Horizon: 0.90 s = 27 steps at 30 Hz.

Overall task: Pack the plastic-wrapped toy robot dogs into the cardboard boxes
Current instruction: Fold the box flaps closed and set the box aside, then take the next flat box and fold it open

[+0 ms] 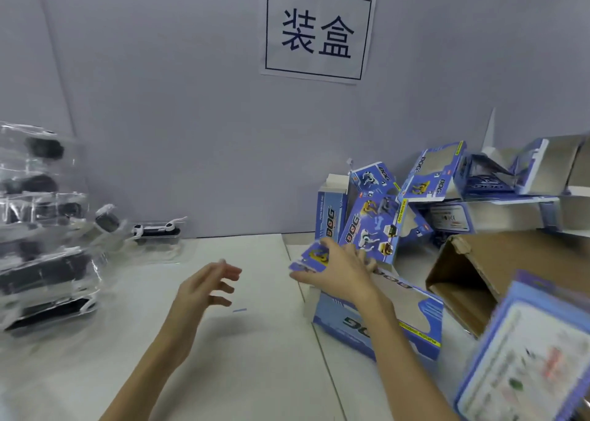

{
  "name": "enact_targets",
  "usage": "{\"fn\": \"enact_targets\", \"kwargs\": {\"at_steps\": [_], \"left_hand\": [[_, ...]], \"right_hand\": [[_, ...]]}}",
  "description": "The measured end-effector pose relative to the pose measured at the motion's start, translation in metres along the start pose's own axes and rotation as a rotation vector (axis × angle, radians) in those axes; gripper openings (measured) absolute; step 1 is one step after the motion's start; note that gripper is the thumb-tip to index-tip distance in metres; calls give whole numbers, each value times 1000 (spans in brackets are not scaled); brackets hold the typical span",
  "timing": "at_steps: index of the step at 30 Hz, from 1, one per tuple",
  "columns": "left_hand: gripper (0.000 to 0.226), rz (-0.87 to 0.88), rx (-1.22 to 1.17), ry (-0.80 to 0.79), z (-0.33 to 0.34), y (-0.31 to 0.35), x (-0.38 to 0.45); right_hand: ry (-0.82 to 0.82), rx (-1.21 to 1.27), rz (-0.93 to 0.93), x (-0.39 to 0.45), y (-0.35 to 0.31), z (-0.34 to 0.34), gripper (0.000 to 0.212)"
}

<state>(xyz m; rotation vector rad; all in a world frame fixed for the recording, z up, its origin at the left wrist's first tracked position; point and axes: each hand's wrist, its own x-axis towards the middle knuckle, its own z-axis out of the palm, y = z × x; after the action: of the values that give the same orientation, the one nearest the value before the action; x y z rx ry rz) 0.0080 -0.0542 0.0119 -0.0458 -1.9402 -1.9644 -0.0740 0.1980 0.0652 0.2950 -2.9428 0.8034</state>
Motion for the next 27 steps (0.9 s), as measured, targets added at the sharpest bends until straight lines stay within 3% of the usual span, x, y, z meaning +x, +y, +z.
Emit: {"fn": "enact_targets", "kwargs": {"at_steps": [2, 5, 6, 8, 10, 13, 15, 17, 21, 24, 27], "left_hand": [[43, -25, 166, -128, 11, -3, -6], [88, -122, 252, -241, 32, -8, -15], [93, -121, 215, -241, 38, -8, -16], [84, -83, 105, -207, 45, -9, -17], [60, -56, 58, -162, 47, -11, -18], [20, -24, 126, -47, 46, -16, -14], [25, -41, 113, 114, 42, -20, -8], [26, -57, 110, 280, 34, -25, -1], [50, -10, 256, 456, 21, -28, 3], [52, 202, 498, 558, 27, -16, -5], [34, 485, 481, 415, 65, 13, -17]], "right_hand": [[91, 128, -98, 2, -15, 0, 89], [151, 339, -299, -2, -43, 4, 91], [155, 366, -367, -6, -52, 8, 89], [126, 391, -475, -12, -65, 20, 85], [84, 389, -553, -13, -70, 30, 74], [135, 435, -612, -6, -68, 36, 42], [251, 424, -612, -1, -62, 39, 30], [285, 252, -567, 5, -51, 44, 29], [98, -122, -467, 10, -34, 56, 43], [39, -155, -433, 9, -38, 62, 41], [25, -201, -397, 3, -45, 58, 39]]}}
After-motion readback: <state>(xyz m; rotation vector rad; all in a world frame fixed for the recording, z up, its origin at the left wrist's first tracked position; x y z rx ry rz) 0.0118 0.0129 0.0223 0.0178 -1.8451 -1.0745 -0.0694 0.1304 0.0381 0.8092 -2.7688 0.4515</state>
